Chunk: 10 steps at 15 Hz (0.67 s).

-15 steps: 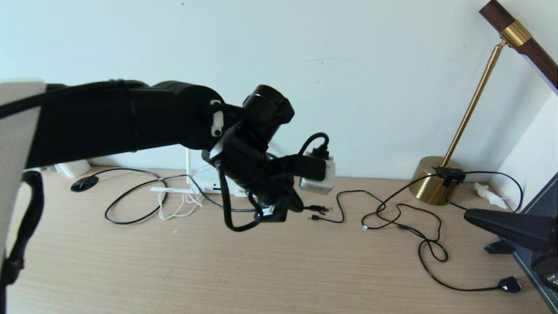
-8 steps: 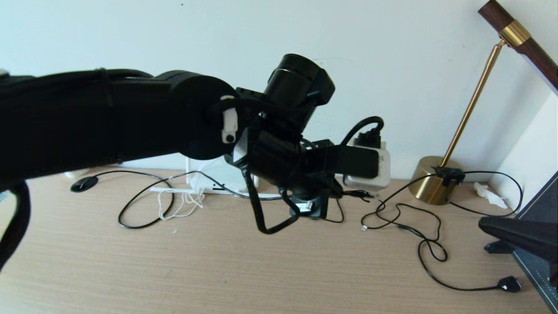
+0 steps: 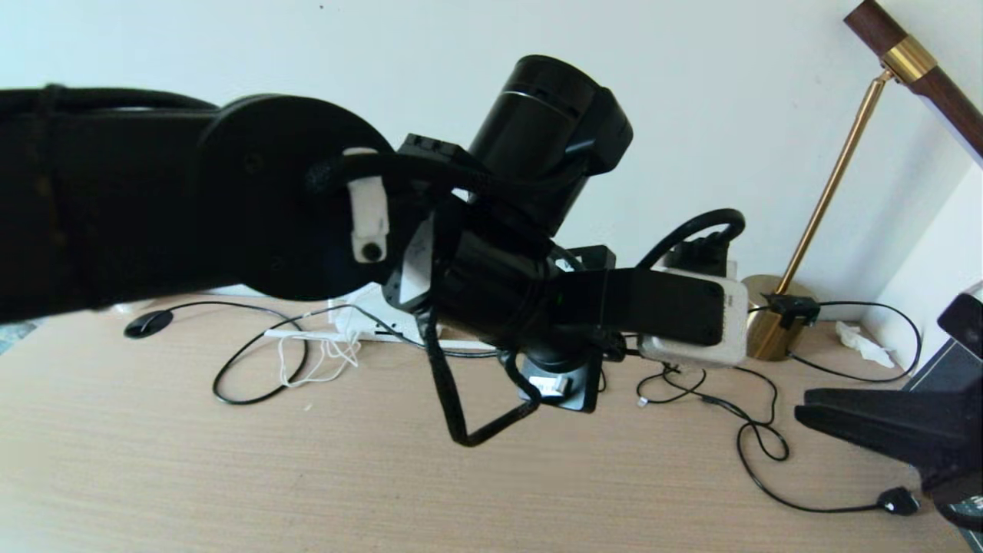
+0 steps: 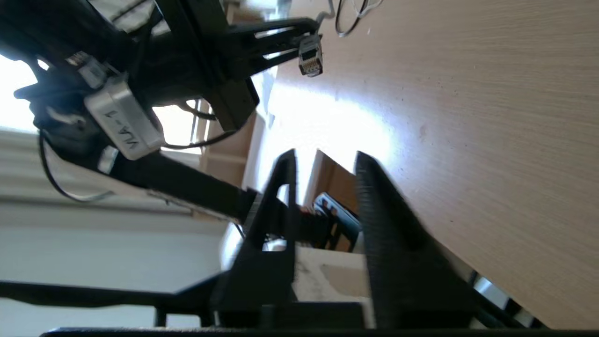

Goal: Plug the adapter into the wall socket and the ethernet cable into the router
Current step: Hand it to the other hand

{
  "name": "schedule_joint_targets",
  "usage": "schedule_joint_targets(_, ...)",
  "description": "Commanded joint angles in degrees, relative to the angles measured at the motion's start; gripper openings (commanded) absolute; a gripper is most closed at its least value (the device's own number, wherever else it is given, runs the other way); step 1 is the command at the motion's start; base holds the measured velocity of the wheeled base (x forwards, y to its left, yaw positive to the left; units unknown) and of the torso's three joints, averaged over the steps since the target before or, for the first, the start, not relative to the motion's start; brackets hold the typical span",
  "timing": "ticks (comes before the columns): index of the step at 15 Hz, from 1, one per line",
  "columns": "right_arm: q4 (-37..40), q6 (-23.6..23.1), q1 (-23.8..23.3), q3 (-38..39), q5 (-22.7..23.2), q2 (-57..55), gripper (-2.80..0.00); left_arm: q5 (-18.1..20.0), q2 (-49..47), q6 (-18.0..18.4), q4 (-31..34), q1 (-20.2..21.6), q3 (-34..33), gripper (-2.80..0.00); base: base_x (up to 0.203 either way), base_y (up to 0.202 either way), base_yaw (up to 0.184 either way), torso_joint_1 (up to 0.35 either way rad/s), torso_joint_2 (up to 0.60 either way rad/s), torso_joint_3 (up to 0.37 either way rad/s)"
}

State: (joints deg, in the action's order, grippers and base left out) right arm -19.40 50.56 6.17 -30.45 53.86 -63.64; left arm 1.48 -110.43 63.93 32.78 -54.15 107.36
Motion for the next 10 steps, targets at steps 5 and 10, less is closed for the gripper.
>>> schedule_joint_targets(5, -0.27, -12.97, 3.35, 0.96, -3.86, -2.79, 0.0, -0.87, 4.57, 0.0, -0.24, -3.23, -5.06, -2.8, 0.0, 0.0, 0.0, 0.0, 0.0, 0.0)
schedule_joint_targets(10, -8.81, -17.06, 5.02, 1.3, -7.26, -6.65, 0.0, -0.62, 0.95, -0.85, -5.92, -4.64, -4.46, -2.8, 0.0, 0.0, 0.0, 0.0, 0.0, 0.0)
